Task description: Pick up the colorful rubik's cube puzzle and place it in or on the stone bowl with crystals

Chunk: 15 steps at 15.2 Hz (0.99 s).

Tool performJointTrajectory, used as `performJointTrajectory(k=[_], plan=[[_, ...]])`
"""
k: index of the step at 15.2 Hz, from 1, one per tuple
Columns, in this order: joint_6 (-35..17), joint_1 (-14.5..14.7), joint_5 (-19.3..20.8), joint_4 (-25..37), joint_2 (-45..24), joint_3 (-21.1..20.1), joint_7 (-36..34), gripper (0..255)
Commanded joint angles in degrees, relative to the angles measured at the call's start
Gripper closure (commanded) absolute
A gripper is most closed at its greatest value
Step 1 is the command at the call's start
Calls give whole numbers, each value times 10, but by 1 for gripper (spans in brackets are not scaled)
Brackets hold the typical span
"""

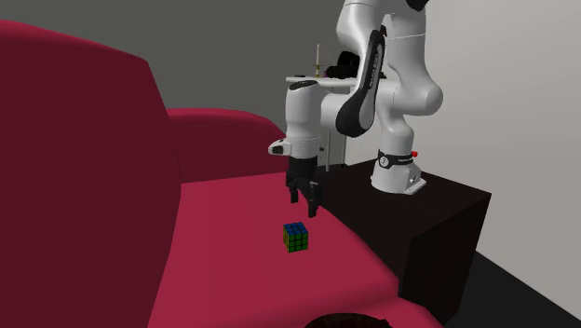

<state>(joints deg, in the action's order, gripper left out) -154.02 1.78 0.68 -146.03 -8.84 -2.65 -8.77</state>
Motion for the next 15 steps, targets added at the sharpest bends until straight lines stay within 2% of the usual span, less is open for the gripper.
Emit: performJointTrajectory(k=[1, 2, 10, 15], plan=[[-33, 2, -1, 25, -55, -1, -2, 0], [-46, 2, -1, 38, -80, -1, -2, 0], [-101, 6, 4, 54, -151, 4, -6, 0], [-101, 6, 4, 54, -151, 4, -6, 0]])
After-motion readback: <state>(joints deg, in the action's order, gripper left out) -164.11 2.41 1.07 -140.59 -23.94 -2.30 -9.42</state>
